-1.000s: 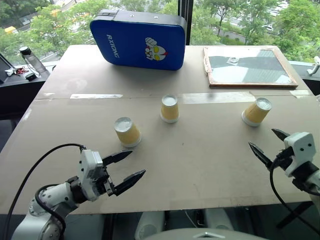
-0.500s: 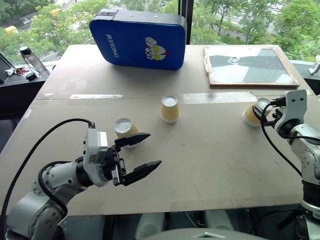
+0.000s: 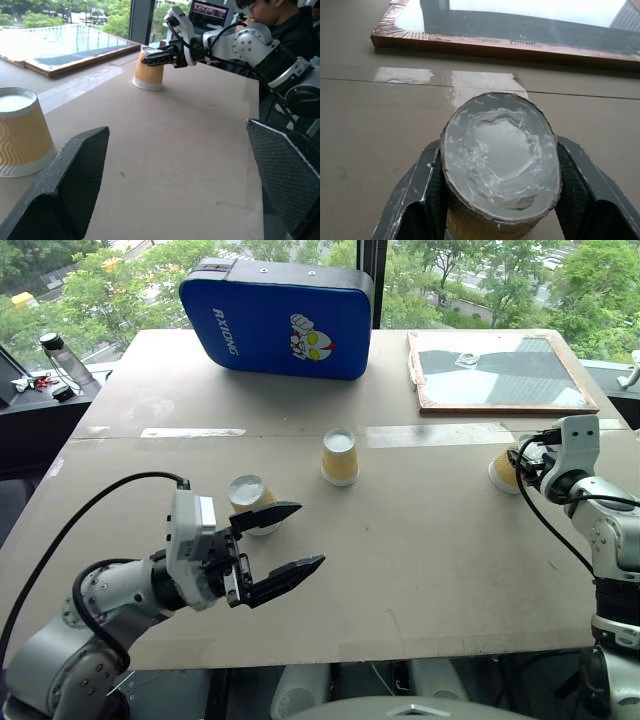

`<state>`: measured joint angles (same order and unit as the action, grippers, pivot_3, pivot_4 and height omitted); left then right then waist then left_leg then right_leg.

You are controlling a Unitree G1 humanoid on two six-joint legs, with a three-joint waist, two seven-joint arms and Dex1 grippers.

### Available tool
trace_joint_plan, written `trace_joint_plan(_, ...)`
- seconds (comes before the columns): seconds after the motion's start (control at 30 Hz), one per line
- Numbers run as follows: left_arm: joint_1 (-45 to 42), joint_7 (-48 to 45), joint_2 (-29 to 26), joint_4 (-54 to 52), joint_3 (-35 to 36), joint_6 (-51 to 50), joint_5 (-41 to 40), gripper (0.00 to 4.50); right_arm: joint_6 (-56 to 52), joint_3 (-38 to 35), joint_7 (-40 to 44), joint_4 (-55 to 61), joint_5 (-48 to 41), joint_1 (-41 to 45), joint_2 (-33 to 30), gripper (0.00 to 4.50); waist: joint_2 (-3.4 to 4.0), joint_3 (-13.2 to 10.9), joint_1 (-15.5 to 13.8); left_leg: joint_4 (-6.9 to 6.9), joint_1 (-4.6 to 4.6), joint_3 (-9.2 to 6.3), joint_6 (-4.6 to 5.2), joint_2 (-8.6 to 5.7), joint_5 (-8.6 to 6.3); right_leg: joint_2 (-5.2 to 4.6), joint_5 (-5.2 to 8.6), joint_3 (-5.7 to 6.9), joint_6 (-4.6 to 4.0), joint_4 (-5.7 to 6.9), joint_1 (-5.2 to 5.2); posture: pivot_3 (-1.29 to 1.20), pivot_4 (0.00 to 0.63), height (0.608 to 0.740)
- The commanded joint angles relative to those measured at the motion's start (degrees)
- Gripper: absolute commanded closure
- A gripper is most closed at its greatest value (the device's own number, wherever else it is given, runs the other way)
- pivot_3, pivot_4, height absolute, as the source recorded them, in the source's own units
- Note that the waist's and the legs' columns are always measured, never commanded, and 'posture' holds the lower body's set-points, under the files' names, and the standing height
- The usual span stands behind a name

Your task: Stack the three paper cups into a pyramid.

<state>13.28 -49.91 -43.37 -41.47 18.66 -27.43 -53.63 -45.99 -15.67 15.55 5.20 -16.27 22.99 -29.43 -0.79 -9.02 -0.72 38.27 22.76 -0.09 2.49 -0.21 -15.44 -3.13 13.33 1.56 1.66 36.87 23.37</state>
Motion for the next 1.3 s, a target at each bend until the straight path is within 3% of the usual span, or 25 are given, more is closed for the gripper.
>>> trace_joint_plan(0.03, 1.0, -0.8, -0.1, -2.5, 1.6, 1.1, -0.7, 0.00, 1.0, -1.5, 3.6, 4.8, -2.2, -0.7, -2.4, 2.51, 0.01, 0.0, 0.0, 0.00, 0.00, 0.00, 0.00, 0.00, 0.00, 0.00, 0.00, 0.00, 0.00, 0.00, 0.00, 0.00, 0.150, 0.740)
trace_joint_plan(0.23, 1.5, -4.5, 2.1, -1.4, 0.0, 5.4, 1.5, 0.00, 1.4, 4.0, 14.0, 18.3, -7.5, -4.9, -5.8, 2.51, 0.11, -0.1, 0.0, -0.01, 0.00, 0.00, 0.01, 0.04, 0.00, 0.00, 0.00, -0.01, 0.00, -0.01, 0.00, 0.00, 0.150, 0.740)
trace_joint_plan(0.47, 5.9, -12.0, 2.3, 3.1, 3.7, 9.1, 2.0, 0.00, 0.7, 13.9, 15.9, 28.5, -9.6, -6.2, -4.1, 2.51, 0.10, -0.1, 0.2, -0.01, -0.04, 0.01, 0.00, 0.23, -0.01, 0.13, 0.02, 0.03, -0.04, -0.01, 0.01, 0.00, 0.150, 0.740)
trace_joint_plan(0.6, 9.5, -14.7, 1.8, 3.9, 5.9, 8.8, 1.2, 0.00, 2.7, 19.6, 14.2, 27.3, -6.4, -5.8, -1.8, 2.51, 0.06, -0.1, -0.1, 0.02, -0.02, 0.02, 0.00, 0.23, -0.01, 0.12, 0.13, 0.04, -0.22, -0.03, 0.02, 0.00, 0.150, 0.740)
trace_joint_plan(1.2, 12.6, -11.6, 3.7, 1.2, 8.1, 8.6, 0.6, 0.00, 4.3, 27.4, 14.2, 18.0, 0.9, -2.5, 0.7, 2.51, 0.01, 0.0, 0.0, 0.03, 0.00, 0.04, -0.01, 0.26, -0.01, 0.11, 0.12, 0.03, -0.25, -0.04, 0.04, 0.00, 0.150, 0.740)
trace_joint_plan(1.23, 12.6, -11.6, 3.8, 1.3, 8.2, 8.7, 0.7, 0.00, 4.1, 27.3, 14.2, 17.3, 1.0, -2.9, 0.7, 1.48, 0.02, 0.0, 0.0, 0.03, 0.00, 0.05, -0.01, 0.26, -0.01, 0.11, 0.12, 0.03, -0.25, -0.04, 0.04, 0.00, 0.150, 0.740)
trace_joint_plan(1.27, 12.4, -11.5, 3.9, 1.4, 8.2, 8.7, 0.7, 0.00, 4.1, 27.0, 14.3, 16.9, 1.0, -3.1, 0.8, 1.19, 0.02, 0.0, 0.0, 0.03, 0.00, 0.05, -0.01, 0.26, -0.01, 0.11, 0.12, 0.03, -0.25, -0.04, 0.04, 0.00, 0.150, 0.740)
trace_joint_plan(1.3, 12.6, -11.6, 3.9, 1.6, 8.4, 8.7, 0.7, 0.00, 4.1, 26.8, 14.7, 16.9, 0.9, -3.1, 0.6, 0.64, 0.02, 0.0, 0.0, 0.03, 0.00, 0.06, -0.01, 0.25, -0.01, 0.10, 0.12, 0.02, -0.25, -0.04, 0.04, 0.00, 0.150, 0.740)
